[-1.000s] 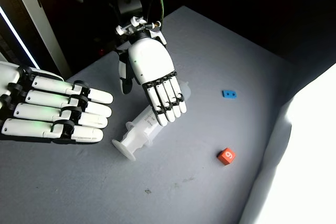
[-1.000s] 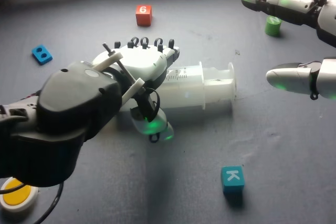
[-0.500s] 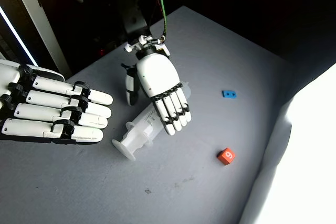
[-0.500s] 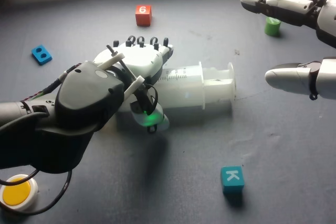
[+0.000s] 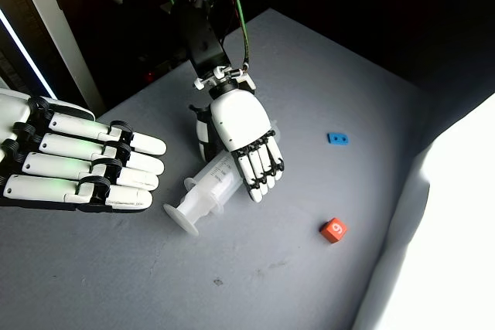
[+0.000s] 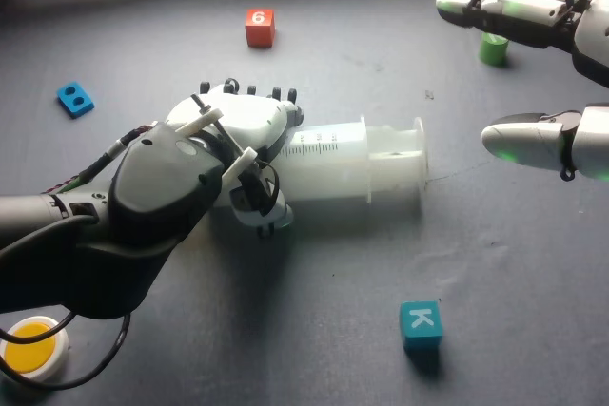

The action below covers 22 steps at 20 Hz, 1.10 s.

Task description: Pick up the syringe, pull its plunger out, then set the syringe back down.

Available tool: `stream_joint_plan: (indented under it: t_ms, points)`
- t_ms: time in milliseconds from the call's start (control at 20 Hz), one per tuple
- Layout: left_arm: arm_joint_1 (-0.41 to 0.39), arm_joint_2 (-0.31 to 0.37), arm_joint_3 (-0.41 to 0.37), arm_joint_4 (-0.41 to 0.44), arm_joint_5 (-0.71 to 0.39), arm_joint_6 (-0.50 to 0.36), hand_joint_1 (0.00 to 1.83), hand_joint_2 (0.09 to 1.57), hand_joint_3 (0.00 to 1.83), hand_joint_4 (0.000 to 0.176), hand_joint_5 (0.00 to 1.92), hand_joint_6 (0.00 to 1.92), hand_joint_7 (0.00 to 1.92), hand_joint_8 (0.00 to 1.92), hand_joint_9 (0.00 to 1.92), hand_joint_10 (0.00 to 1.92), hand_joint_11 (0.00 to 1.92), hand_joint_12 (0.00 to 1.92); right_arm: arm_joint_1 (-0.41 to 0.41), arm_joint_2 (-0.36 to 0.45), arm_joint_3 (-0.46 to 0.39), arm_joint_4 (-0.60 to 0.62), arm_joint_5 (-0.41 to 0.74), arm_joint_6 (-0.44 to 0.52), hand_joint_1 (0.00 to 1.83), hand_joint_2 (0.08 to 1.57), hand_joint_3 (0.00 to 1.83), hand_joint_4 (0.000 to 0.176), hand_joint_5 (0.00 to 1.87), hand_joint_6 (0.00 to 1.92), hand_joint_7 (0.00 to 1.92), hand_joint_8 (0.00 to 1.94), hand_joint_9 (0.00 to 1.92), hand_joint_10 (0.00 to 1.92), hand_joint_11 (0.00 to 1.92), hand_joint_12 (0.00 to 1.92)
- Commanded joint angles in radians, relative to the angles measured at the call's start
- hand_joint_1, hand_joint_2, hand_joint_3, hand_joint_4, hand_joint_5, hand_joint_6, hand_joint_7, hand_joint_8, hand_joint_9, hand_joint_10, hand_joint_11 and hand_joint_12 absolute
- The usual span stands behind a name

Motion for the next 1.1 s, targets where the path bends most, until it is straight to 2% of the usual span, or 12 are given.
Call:
stream_joint_plan:
  t_ms: [0,150,200,250,300,350,450,550,700,800,1000,1050]
  points:
    - [0.008,-0.005,0.002,0.028,-0.024,0.001,1.05,1.14,0.01,0.000,0.50,0.03,0.62,0.03,0.62,0.05,0.08,1.06,0.007,0.003,-0.002,-0.010,0.123,-0.001,0.20,1.22,0.01,0.000,0.22,0.01,0.22,0.01,0.17,0.01,0.05,0.04]
    - [0.014,-0.005,0.001,0.032,-0.024,0.000,1.02,1.25,0.00,0.000,0.73,0.05,0.85,0.06,0.81,0.12,0.21,1.19,0.007,0.002,-0.002,-0.010,0.124,-0.001,0.15,1.23,0.01,0.000,0.18,0.00,0.18,0.00,0.11,0.00,0.02,0.01]
    - [0.014,-0.005,0.000,0.032,-0.024,0.000,1.15,1.25,0.00,0.000,0.73,1.02,0.89,0.98,0.93,0.23,0.39,1.17,0.007,0.002,-0.002,-0.010,0.124,-0.001,0.16,1.24,0.01,0.000,0.16,0.00,0.15,0.00,0.09,0.00,0.00,0.00]
    - [0.014,-0.005,0.000,0.032,-0.024,0.000,1.16,1.24,0.00,0.000,0.69,1.27,0.85,1.25,0.86,0.53,0.40,1.34,0.007,0.002,-0.002,-0.010,0.125,-0.001,0.16,1.24,0.01,0.000,0.18,0.01,0.17,0.01,0.10,0.01,0.02,0.01]
    - [0.014,-0.005,-0.001,0.032,-0.024,0.000,1.16,1.24,0.00,0.000,0.70,1.35,0.83,1.31,0.79,0.89,0.45,1.45,0.007,0.002,-0.002,-0.010,0.125,-0.001,0.16,1.24,0.01,0.000,0.18,0.01,0.16,0.00,0.09,0.00,0.00,0.00]
    - [0.014,-0.005,-0.001,0.031,-0.024,0.000,1.15,1.24,0.00,0.002,0.70,1.40,0.82,1.31,0.74,1.06,0.46,1.48,0.007,0.002,-0.002,-0.010,0.125,-0.001,0.18,1.23,0.00,0.000,0.20,0.01,0.20,0.01,0.12,0.01,0.02,0.01]
    - [0.014,-0.005,-0.003,0.030,-0.024,0.000,1.15,1.24,0.00,0.000,0.69,1.44,0.81,1.28,0.71,1.11,0.43,1.46,0.007,0.002,-0.002,-0.010,0.125,0.001,0.20,1.23,0.00,0.000,0.18,0.00,0.18,0.00,0.10,0.00,0.00,0.00]
    - [0.013,-0.005,-0.005,0.030,-0.023,0.000,1.15,1.24,0.00,0.001,0.69,1.40,0.81,1.34,0.70,1.14,0.47,1.44,0.007,0.002,-0.002,-0.010,0.125,0.006,0.19,1.22,0.00,0.000,0.20,0.01,0.21,0.01,0.13,0.01,0.02,0.01]
    - [-0.001,0.004,-0.008,0.030,0.003,0.000,1.14,1.25,0.00,0.002,0.67,1.45,0.79,1.33,0.67,1.13,0.40,1.43,0.007,0.002,-0.002,-0.009,0.125,0.019,0.21,1.22,0.00,0.000,0.21,0.01,0.22,0.01,0.14,0.01,0.02,0.01]
    - [-0.014,0.021,-0.021,0.030,0.012,0.001,1.14,1.25,0.00,0.010,0.68,1.45,0.79,1.32,0.66,1.04,0.38,1.36,0.007,0.002,-0.002,0.002,0.125,0.028,0.20,1.23,0.00,0.000,0.20,0.00,0.22,0.01,0.13,0.01,0.02,0.01]
    - [-0.065,0.090,-0.075,-0.018,0.035,0.033,1.14,1.25,0.00,0.009,0.69,1.44,0.79,1.31,0.67,0.98,0.39,1.35,0.007,-0.003,-0.001,0.026,0.124,0.050,0.25,1.22,0.00,0.000,0.18,0.00,0.19,0.00,0.12,0.00,0.01,0.03]
    - [-0.082,0.107,-0.088,-0.031,0.043,0.052,1.15,1.24,0.00,0.002,0.69,1.42,0.81,1.31,0.67,1.04,0.39,1.39,0.006,-0.005,-0.001,0.026,0.123,0.067,0.26,1.21,0.00,0.000,0.14,0.00,0.15,0.00,0.08,0.00,0.00,0.00]
